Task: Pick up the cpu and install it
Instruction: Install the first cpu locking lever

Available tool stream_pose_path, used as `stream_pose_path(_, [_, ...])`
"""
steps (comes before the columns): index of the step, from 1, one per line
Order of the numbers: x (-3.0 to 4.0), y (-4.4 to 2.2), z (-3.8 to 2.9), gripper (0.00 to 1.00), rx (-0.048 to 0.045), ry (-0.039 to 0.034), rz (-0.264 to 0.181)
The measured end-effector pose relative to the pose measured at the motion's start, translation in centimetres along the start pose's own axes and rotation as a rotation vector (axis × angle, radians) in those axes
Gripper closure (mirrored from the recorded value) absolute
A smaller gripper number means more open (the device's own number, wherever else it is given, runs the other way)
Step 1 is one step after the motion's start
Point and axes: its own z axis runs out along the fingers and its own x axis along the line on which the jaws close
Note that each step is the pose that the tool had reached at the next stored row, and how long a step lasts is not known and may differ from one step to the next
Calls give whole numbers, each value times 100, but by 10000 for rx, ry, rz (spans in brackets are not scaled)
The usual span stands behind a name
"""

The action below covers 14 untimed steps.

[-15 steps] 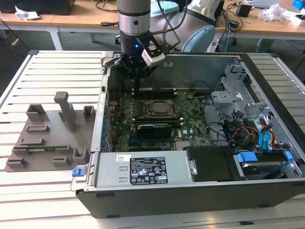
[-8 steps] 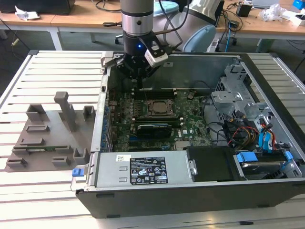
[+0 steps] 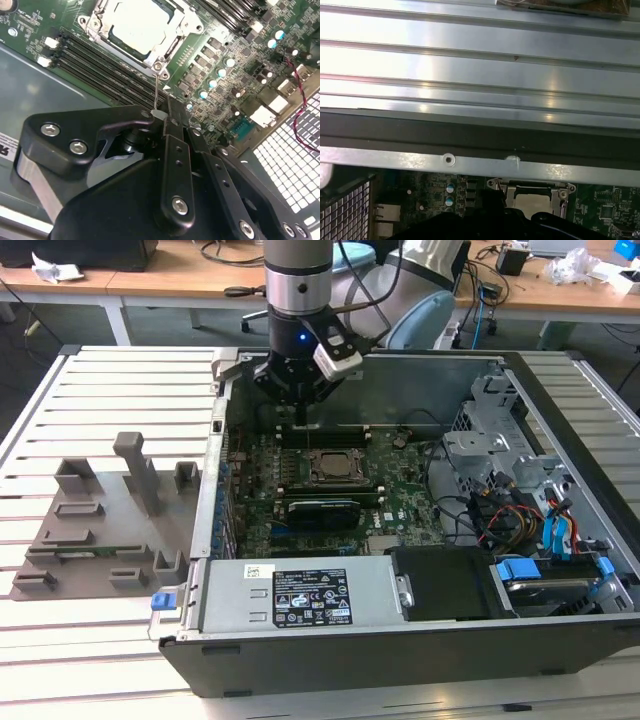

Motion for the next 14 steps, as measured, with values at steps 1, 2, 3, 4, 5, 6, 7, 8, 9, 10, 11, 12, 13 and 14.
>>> stream_pose_path(1, [-10,-1,0,89,0,0,0])
stream_pose_path(2, [-19,-1,1,89,0,0,1])
stream_pose_path(3, [-30,-2,1,89,0,0,1])
stream_pose_path(4, [-37,-3,2,89,0,0,1])
stream_pose_path(5, [-51,-3,2,89,0,0,1])
stream_pose_path(6, [-59,-4,3,89,0,1,0])
stream_pose_path(7, [-65,-4,3,89,0,0,1])
stream_pose_path(8, [-96,-6,5,89,-1,0,0])
stream_pose_path(9, [-144,-10,8,89,0,0,1])
stream_pose_path(10, [-152,-10,9,89,0,1,2])
stream_pose_path(11, [-152,-10,9,89,0,0,1])
stream_pose_path(12, [-152,-11,9,89,0,0,0])
stream_pose_path(13, [-152,-10,9,89,-1,0,1])
stream_pose_path(14, [-153,-11,10,89,0,0,0])
